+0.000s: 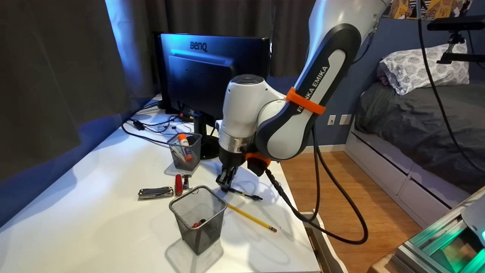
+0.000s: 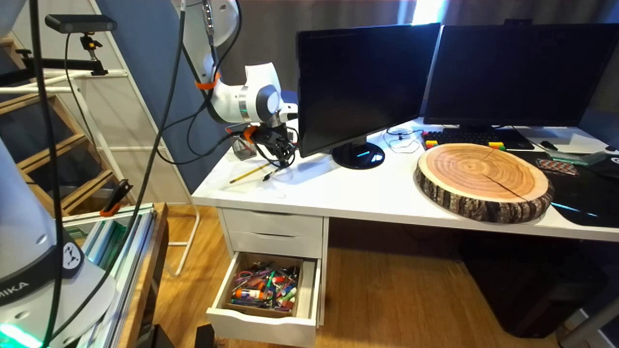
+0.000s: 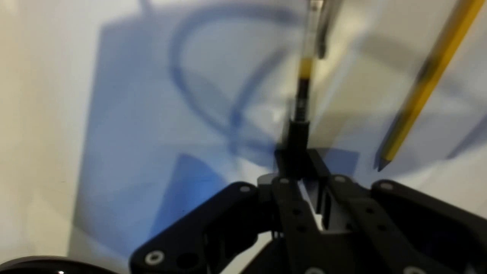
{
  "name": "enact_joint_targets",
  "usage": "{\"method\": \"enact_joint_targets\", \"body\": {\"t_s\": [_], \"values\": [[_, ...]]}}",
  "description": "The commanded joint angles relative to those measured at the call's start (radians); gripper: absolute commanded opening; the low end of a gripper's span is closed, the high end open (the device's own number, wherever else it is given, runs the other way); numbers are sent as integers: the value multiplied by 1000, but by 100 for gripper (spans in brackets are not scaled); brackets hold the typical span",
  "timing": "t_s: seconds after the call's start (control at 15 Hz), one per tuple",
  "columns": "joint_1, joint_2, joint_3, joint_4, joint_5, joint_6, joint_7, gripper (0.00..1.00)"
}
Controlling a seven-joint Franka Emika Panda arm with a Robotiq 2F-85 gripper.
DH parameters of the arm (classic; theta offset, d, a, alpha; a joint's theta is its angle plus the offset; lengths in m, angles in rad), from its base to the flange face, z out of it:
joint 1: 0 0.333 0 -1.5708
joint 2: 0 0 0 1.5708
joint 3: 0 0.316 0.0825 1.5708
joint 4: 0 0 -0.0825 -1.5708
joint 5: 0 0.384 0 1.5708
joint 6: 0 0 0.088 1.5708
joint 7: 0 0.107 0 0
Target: Put the pen inside the container
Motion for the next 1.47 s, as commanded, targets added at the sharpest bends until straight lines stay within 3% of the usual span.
{"method": "enact_joint_targets", "body": {"t_s": [0.0, 0.33, 0.6, 1.0, 1.2, 1.4], "values": [[0, 9, 5, 14, 33, 14, -38, 1], [-6, -101, 26, -60, 32, 52, -58, 3], [-57, -215, 113, -126, 30, 66, -158, 3], [-299, -333, 432, -236, 133, 152, -391, 3], [-485, -317, 649, -272, 157, 259, -514, 3], [-665, -233, 843, -293, 96, 382, -603, 3]]}}
